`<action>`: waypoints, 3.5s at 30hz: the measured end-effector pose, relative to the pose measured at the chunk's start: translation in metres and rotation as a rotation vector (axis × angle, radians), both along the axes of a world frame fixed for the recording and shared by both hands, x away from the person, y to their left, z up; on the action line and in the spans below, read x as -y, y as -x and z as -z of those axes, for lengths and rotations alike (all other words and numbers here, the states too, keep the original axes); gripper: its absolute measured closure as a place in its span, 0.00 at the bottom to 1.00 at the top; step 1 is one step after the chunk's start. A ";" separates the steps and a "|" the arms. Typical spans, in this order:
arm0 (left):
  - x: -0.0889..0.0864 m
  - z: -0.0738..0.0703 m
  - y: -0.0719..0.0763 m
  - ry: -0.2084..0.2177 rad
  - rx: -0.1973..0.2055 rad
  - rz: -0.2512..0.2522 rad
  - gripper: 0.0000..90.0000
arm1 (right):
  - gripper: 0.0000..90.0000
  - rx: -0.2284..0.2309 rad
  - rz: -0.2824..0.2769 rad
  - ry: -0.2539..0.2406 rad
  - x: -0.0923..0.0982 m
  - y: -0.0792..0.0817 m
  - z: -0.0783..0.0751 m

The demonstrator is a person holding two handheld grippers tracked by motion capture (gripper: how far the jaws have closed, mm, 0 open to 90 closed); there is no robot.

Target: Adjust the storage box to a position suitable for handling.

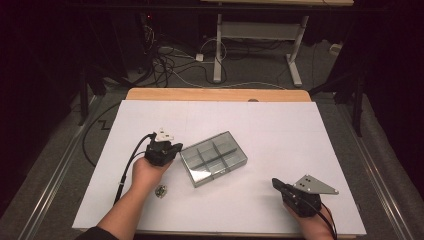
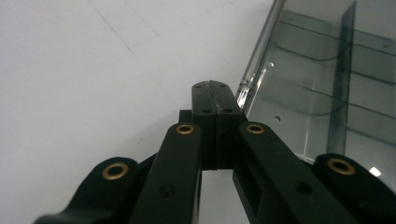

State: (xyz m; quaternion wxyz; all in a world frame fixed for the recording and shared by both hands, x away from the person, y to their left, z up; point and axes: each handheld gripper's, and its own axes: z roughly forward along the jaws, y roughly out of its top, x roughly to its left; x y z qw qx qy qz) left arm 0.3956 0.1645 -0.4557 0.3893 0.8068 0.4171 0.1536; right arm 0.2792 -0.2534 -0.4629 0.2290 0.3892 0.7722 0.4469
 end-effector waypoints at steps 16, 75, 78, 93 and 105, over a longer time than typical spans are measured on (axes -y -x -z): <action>-0.001 0.005 0.064 0.079 -0.008 0.029 0.97 | 1.00 0.019 0.013 0.009 -0.023 -0.056 -0.006; -0.018 0.011 0.093 0.061 -0.081 0.012 0.97 | 1.00 -0.058 -0.217 0.097 -0.071 0.018 0.000; -0.017 0.011 0.091 0.061 -0.081 0.012 0.97 | 1.00 -0.053 -0.210 0.098 -0.069 0.018 0.000; 0.005 0.011 0.080 0.057 -0.082 0.052 0.97 | 1.00 -0.048 -0.133 0.058 -0.046 0.014 -0.001; 0.000 0.013 0.119 0.016 -0.118 0.135 0.97 | 1.00 -0.046 -0.122 0.041 -0.045 0.012 -0.003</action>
